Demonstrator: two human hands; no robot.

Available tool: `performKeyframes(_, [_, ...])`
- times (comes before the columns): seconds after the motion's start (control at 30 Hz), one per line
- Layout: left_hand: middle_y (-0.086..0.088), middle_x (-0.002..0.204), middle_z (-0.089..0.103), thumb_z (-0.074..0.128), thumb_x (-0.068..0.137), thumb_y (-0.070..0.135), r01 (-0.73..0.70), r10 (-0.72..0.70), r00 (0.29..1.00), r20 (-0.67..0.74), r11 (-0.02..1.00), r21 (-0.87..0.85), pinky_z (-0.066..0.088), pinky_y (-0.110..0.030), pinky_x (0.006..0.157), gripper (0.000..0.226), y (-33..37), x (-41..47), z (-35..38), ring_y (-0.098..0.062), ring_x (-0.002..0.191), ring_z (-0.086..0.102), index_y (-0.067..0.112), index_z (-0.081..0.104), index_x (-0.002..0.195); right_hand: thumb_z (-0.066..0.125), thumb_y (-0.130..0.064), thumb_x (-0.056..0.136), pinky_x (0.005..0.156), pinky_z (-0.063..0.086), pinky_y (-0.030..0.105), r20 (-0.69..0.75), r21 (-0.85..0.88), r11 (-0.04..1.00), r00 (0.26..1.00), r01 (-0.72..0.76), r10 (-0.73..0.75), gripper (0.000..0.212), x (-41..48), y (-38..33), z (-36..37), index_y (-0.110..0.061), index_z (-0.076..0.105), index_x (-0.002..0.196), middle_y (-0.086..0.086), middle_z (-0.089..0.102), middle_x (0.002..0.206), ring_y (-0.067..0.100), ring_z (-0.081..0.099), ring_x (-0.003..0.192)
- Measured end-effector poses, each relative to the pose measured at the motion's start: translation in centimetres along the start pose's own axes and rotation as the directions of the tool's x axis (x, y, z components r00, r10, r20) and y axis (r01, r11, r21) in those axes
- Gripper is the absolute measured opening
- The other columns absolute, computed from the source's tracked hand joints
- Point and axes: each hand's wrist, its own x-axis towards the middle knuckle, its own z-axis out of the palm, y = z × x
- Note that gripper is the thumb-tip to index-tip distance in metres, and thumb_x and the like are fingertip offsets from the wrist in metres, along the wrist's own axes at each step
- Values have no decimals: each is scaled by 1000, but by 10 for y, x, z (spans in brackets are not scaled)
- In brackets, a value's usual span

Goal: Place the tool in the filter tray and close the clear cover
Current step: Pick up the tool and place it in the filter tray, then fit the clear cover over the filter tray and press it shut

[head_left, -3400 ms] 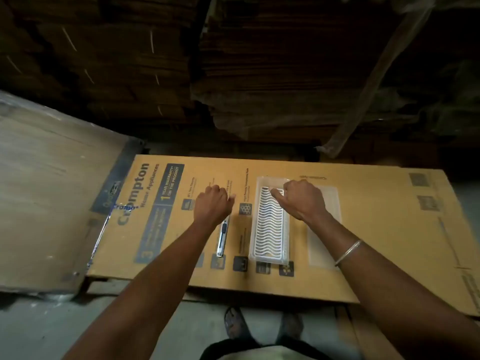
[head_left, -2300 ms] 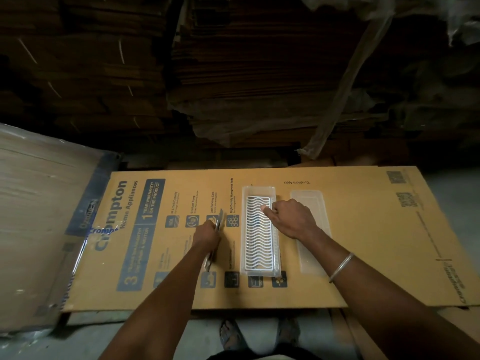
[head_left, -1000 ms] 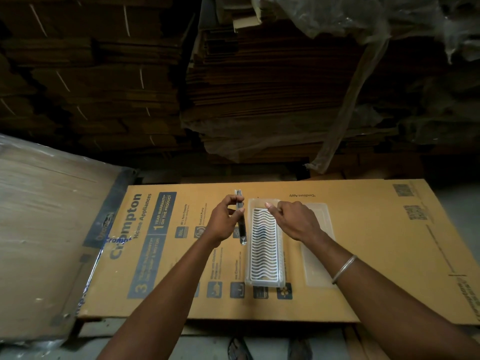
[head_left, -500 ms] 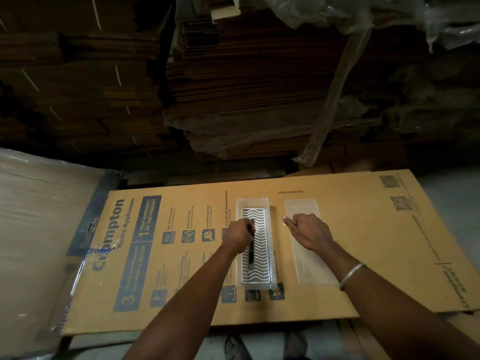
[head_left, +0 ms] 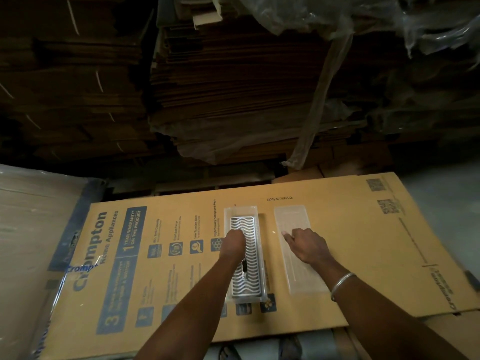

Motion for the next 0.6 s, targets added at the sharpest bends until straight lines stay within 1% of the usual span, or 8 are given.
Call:
performKeyframes(0.1, [-18, 108, 70, 60, 87, -6, -12, 12, 1000, -6, 999, 37, 56, -40, 86, 20, -1, 2, 5, -32, 101, 72, 2, 72, 100, 29, -58, 104, 75, 44, 38, 14, -50, 999, 1000, -12, 13, 55, 1, -2, 5, -14, 61, 110, 12, 68, 110, 32, 65, 100])
performKeyframes(0.17, [-19, 112, 67, 57, 89, -6, -29, 29, 999, -14, 998, 52, 55, -41, 86, 21, -1, 2, 7, -33, 101, 70, 1, 70, 103, 33, -55, 104, 80, 47, 39, 16, -61, 998, 1000, -21, 22, 50, -1, -4, 9, -13, 57, 117, 10, 65, 117, 31, 64, 105])
performKeyframes(0.23, [-18, 120, 61, 56, 92, -5, -42, 43, 999, -18, 998, 55, 54, -40, 88, 24, 0, 0, 9, -32, 102, 68, 2, 69, 111, 41, -54, 102, 85, 49, 41, 7, -25, 998, 999, -51, 51, 48, -3, -4, 14, -13, 51, 127, 10, 57, 128, 31, 61, 113])
performKeyframes(0.33, [-17, 125, 57, 60, 90, -5, -53, 54, 998, -16, 995, 83, 55, -40, 91, 27, 1, -3, 10, -32, 101, 68, 4, 69, 115, 53, -61, 93, 92, 50, 43, -24, -41, 991, 992, -128, 127, 67, -7, -3, 22, -15, 41, 140, 13, 42, 144, 31, 49, 124])
performKeyframes(0.4, [-17, 125, 57, 64, 87, -6, -59, 60, 998, -11, 995, 80, 56, -41, 92, 28, -1, -4, 11, -33, 102, 68, 3, 68, 114, 56, -72, 84, 95, 49, 44, -13, -97, 979, 984, -180, 179, 82, -10, -2, 25, -19, 38, 145, 14, 39, 145, 31, 46, 126])
performKeyframes(0.43, [-18, 126, 57, 62, 88, -6, -61, 62, 998, -15, 995, 79, 55, -41, 92, 28, -2, -3, 12, -33, 103, 68, 3, 68, 114, 57, -76, 81, 95, 49, 44, 9, -108, 973, 979, -202, 204, 88, -10, -2, 27, -21, 36, 146, 14, 39, 145, 32, 45, 126])
performKeyframes(0.5, [-17, 128, 57, 57, 90, -7, -70, 72, 997, -23, 995, 68, 54, -41, 93, 28, -1, -6, 8, -32, 105, 66, 3, 67, 114, 63, -77, 76, 94, 50, 47, 58, -77, 967, 968, -241, 246, 95, -12, -3, 30, -23, 32, 148, 16, 36, 144, 34, 43, 127])
performKeyframes(0.6, [-12, 128, 58, 58, 90, -5, -110, 112, 991, -74, 994, 24, 52, -40, 94, 32, 1, -19, -4, -30, 108, 65, 6, 67, 118, 71, -73, 73, 94, 52, 54, 88, -27, 960, 956, -279, 280, 100, -14, -6, 33, -27, 26, 151, 18, 32, 145, 37, 39, 130])
